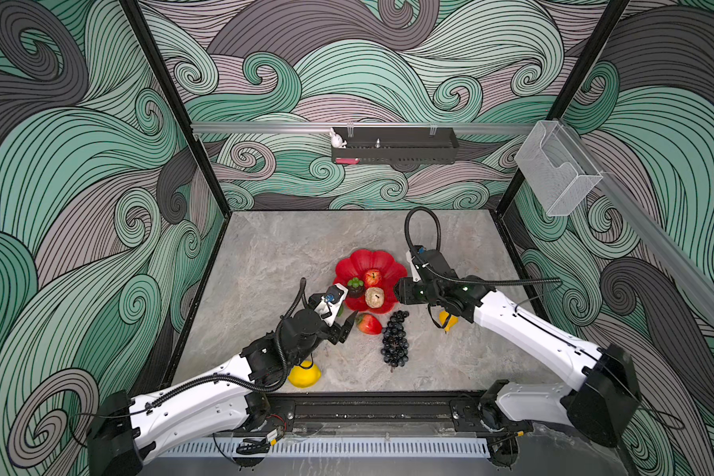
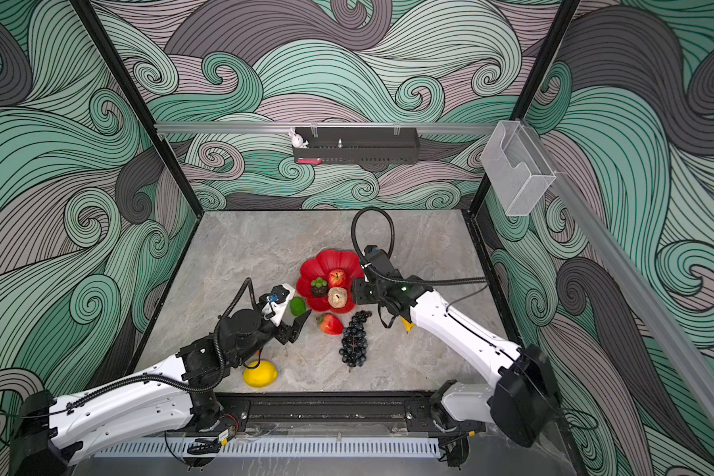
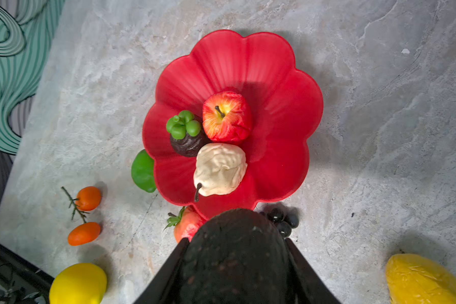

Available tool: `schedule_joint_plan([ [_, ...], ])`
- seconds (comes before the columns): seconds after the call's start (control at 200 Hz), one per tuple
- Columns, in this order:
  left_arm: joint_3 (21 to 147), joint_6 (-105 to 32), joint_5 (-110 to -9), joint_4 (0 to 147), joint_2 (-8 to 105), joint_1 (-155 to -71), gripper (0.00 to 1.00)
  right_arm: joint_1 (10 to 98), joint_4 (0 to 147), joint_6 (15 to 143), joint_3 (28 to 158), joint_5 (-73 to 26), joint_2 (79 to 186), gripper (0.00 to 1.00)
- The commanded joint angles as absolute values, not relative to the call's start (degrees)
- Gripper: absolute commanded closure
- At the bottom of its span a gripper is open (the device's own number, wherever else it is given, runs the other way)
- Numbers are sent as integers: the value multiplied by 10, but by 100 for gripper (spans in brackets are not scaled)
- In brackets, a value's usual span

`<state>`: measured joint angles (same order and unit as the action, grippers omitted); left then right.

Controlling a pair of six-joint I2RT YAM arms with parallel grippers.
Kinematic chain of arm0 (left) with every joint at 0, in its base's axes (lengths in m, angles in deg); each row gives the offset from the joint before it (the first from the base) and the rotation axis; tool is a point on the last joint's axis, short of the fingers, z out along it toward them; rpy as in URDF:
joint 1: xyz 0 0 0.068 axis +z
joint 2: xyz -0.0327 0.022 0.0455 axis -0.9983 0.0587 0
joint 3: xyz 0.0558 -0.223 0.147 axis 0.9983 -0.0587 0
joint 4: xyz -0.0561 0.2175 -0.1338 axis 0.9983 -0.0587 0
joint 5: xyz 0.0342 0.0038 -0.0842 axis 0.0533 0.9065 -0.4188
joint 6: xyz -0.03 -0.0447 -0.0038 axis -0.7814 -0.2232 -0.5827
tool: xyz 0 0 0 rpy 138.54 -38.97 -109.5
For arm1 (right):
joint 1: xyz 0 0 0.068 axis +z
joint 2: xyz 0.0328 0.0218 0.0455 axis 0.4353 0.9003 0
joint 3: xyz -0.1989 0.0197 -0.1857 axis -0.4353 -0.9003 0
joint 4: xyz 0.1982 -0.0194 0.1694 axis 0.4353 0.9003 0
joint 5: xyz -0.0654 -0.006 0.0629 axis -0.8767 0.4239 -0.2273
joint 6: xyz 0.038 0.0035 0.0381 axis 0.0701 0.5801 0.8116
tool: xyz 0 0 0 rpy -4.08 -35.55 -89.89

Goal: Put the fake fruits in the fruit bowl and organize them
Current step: 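Carry the avocado over the red bowl with the right gripper, then lower the avocado into the red bowl and open the right gripper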

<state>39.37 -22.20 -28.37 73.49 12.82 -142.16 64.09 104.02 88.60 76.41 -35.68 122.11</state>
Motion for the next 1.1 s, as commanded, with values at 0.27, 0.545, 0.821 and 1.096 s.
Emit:
schedule_joint_plan([
  [0.27, 395, -236, -235, 707, 96, -1417, 17, 609, 1054, 855, 860, -322, 1372, 48],
  [0.545, 389, -234, -231, 712, 85, -1417, 17, 588, 1025, 872, 877, -293, 1444, 48],
  [0.821, 389, -234, -230, 712, 84, -1417, 17, 576, 1006, 880, 887, -278, 1477, 47],
  [1.096, 385, -234, -223, 714, 77, -1417, 17, 574, 1002, 880, 897, -284, 1503, 46],
])
